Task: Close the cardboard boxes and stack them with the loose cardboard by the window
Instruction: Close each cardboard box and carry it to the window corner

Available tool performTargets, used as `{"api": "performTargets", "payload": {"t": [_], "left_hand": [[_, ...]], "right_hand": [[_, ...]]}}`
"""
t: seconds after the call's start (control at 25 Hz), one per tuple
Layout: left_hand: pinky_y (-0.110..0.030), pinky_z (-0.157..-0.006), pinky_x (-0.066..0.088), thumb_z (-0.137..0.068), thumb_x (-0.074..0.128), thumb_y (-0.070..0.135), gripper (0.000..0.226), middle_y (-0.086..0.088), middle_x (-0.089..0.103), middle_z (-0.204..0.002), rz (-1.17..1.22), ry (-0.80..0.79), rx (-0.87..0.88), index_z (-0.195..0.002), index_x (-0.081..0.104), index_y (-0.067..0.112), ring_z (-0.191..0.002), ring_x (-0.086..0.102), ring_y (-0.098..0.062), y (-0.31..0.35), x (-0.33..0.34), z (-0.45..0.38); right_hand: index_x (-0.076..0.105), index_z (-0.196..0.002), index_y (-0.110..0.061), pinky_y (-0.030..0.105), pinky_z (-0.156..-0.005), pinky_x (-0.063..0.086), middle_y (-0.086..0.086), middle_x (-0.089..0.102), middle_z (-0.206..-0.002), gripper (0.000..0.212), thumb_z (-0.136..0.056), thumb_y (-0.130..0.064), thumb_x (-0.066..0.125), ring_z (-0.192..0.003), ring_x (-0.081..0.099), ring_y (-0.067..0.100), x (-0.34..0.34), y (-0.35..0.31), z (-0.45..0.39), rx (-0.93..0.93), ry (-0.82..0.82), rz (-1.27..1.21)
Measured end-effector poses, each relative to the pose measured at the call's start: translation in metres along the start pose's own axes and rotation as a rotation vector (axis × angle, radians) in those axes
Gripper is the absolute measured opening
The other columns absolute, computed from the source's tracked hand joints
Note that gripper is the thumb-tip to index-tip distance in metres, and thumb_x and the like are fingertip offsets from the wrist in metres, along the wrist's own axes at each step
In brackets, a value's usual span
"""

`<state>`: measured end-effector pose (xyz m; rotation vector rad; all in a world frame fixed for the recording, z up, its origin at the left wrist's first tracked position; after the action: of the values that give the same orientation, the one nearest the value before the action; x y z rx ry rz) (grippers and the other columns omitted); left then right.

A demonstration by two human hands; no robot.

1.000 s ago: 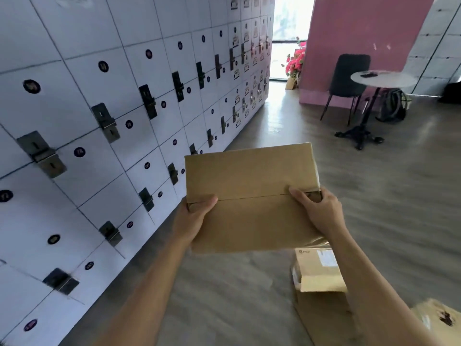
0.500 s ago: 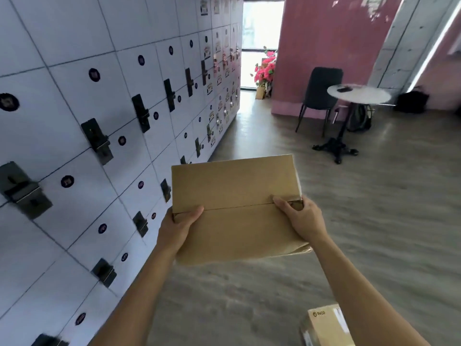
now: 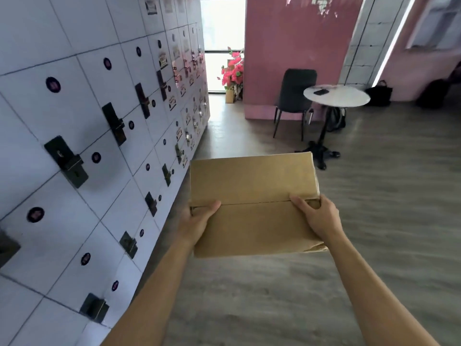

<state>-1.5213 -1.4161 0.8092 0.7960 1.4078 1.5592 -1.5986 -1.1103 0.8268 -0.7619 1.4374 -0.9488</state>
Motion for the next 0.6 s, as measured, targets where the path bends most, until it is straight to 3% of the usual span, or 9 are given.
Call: {"api": "performTargets", "payload": {"t": [0.12,0.32,0.6], "left_hand": [[-0.036,-0.093,0.054,-0.053,0.085,0.072,0.087,0.017,0.065,-0.119,-0.008,0.065,-0.033,-0.129,0.056,0.04,-0.109,0.063,-0.009,0.021,-0.006,-0.076],[-0.046,-0.098,0.052,-0.046,0.079,0.081,0.097,0.012,0.063,-0.121,-0.042,0.142,-0.096,-0.129,0.054,0.039,-0.109,0.062,-0.016,0.043,-0.035,-0.2],[-0.045,-0.096,0.055,-0.051,0.087,0.067,0.088,0.01,0.066,-0.118,0.023,0.125,-0.116,-0.127,0.058,0.035,-0.106,0.065,-0.016,0.068,-0.045,-0.405]], "right_hand": [[0.058,-0.085,-0.038,0.027,-0.064,0.043,-0.021,0.061,-0.086,0.051,-0.061,-0.083,0.066,-0.08,0.056,0.002,0.044,-0.029,-0.079,-0.026,-0.057,-0.004],[0.064,-0.101,-0.029,0.036,-0.078,0.047,-0.011,0.065,-0.093,0.061,-0.067,-0.08,0.066,-0.088,0.06,0.016,0.135,-0.072,-0.193,-0.067,-0.149,-0.005],[0.063,-0.103,-0.03,0.038,-0.081,0.05,-0.011,0.065,-0.095,0.058,-0.069,-0.077,0.068,-0.091,0.061,0.016,0.241,-0.126,-0.354,-0.044,-0.13,-0.012]]}}
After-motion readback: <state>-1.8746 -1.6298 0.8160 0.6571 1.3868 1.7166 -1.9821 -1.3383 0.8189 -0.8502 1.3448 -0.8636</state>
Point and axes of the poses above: each hand's wrist, its own z-axis away from the middle knuckle, its own x-axis out of the palm, y = z × x, the point moved 1 cm from there along -z, towards the middle knuckle
